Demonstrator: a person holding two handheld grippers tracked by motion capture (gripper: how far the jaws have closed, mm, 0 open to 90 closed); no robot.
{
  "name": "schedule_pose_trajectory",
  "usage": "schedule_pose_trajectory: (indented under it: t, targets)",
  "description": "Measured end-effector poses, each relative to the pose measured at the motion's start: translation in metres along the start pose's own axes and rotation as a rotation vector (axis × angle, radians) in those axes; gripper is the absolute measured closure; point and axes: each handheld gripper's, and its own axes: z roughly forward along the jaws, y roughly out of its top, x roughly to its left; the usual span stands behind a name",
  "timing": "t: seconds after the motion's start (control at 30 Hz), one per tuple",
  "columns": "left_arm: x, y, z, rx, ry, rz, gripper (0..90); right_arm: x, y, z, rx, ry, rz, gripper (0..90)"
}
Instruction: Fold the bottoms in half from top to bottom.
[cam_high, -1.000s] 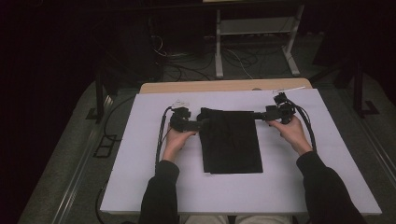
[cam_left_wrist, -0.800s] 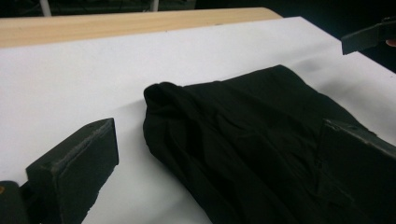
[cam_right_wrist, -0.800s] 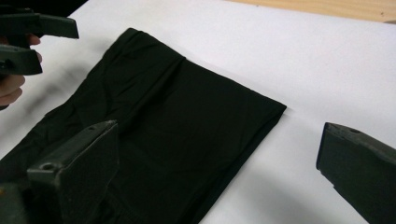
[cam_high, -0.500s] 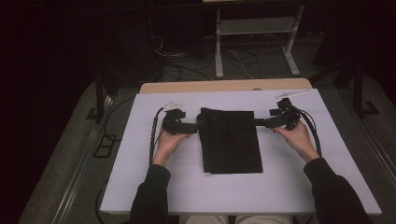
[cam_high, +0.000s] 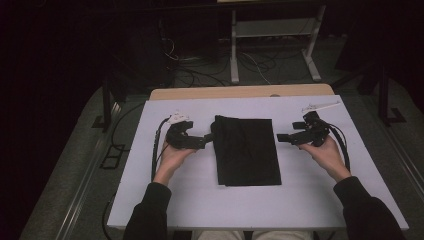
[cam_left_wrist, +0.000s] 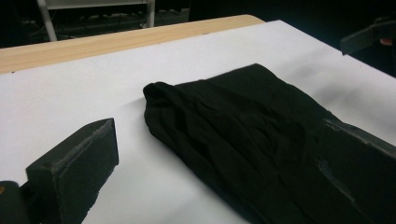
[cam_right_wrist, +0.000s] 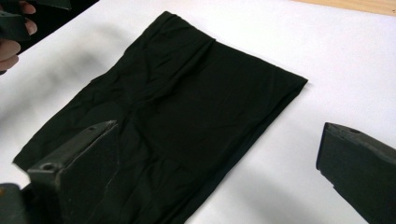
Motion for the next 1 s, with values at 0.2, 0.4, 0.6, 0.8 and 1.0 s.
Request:
schedule_pose_trajectory:
  t: [0.2, 0.4, 0.6, 0.8, 1.0]
  targets:
    - [-0.011, -0.006, -0.011, 0.0, -0.017, 0.022, 0.0, 0.012, -0.008, -0.008, 0.0, 0.01, -0.019, 0.0]
    - [-0.018, -0.012, -0.02, 0.012, -0.027, 0.043, 0.0, 0.022, -0.019, -0.016, 0.003, 0.01, -0.031, 0.0]
    - [-0.022, -0.018, -0.03, 0.027, -0.024, 0.061, 0.0, 0.027, -0.033, -0.021, 0.011, 0.001, -0.04, 0.0]
    - [-0.029, -0.026, -0.042, 0.027, -0.026, 0.075, 0.0, 0.032, -0.044, -0.027, 0.006, 0.009, -0.033, 0.0]
    - [-0.036, -0.035, -0.053, 0.025, -0.037, 0.08, 0.0, 0.04, -0.056, -0.032, 0.0, 0.015, -0.042, 0.0]
